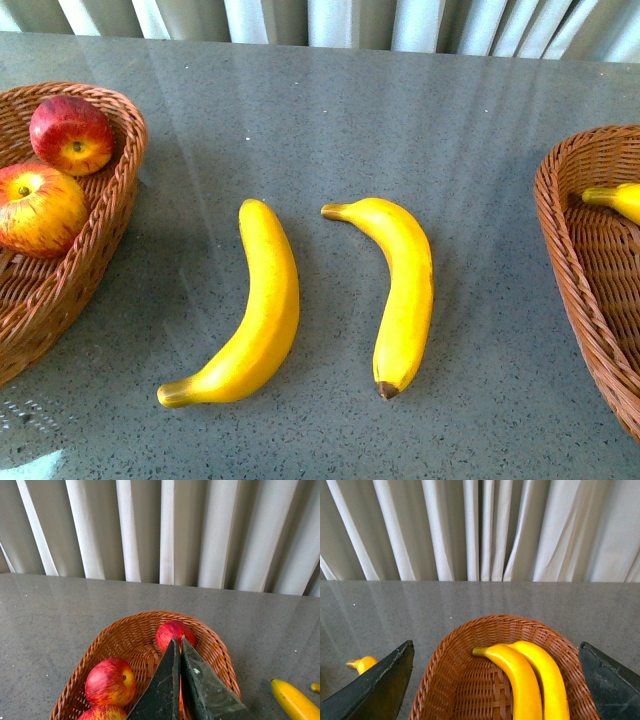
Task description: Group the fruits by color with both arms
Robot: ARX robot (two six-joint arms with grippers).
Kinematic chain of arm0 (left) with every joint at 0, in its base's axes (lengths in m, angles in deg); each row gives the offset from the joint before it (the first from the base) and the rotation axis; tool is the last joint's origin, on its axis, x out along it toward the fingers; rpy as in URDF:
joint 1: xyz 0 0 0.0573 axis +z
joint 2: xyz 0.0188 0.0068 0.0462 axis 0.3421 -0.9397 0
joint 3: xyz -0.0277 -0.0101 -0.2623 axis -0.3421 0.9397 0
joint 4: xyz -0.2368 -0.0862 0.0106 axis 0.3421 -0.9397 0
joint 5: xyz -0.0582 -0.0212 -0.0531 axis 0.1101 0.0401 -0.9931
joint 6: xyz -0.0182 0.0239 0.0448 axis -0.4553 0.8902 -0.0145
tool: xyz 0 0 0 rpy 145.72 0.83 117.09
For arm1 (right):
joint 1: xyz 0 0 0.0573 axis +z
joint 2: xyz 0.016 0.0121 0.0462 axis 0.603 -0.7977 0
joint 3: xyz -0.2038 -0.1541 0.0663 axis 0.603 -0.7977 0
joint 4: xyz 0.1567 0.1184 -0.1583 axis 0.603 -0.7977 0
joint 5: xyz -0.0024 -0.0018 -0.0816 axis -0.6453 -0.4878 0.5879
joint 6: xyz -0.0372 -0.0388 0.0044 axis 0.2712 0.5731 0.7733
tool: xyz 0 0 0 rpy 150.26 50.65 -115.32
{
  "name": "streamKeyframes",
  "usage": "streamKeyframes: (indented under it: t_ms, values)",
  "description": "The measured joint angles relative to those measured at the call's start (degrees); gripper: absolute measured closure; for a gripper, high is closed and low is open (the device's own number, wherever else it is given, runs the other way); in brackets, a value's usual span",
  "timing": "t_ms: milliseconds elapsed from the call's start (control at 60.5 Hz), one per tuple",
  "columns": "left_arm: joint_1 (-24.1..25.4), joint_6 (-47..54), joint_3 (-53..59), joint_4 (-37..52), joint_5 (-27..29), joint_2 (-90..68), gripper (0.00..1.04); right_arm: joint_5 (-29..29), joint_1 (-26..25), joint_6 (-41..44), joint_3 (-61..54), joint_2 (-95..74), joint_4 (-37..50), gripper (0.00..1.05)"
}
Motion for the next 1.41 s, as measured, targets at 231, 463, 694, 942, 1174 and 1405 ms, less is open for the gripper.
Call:
streamKeyframes:
  t_ms: [231, 463, 694, 942, 1174, 1405]
  values:
    - [0.0, 0.0, 0.0, -5.1, 0.0, 5.3, 1.03, 0.0, 0.0, 0.0, 0.0, 0.0, 0.0, 0.09]
    - [0.0, 0.0, 0.0, -9.9, 0.0, 10.0, 1.03, 0.0, 0.0, 0.0, 0.0, 0.0, 0.0, 0.09]
    - [0.0, 0.0, 0.0, -13.3, 0.0, 13.5, 1.03, 0.0, 0.0, 0.0, 0.0, 0.0, 0.0, 0.09]
    - [0.0, 0.0, 0.0, -23.5, 0.0, 22.5, 1.03, 0.0, 0.0, 0.0, 0.0, 0.0, 0.0, 0.09]
    - [0.0, 0.0, 0.0, -23.4, 0.0, 22.6, 0.98, 0.0, 0.0, 0.0, 0.0, 0.0, 0.0, 0.09]
    - [0.0, 0.0, 0.0, -23.4, 0.0, 22.6, 0.53, 0.0, 0.0, 0.0, 0.0, 0.0, 0.0, 0.09]
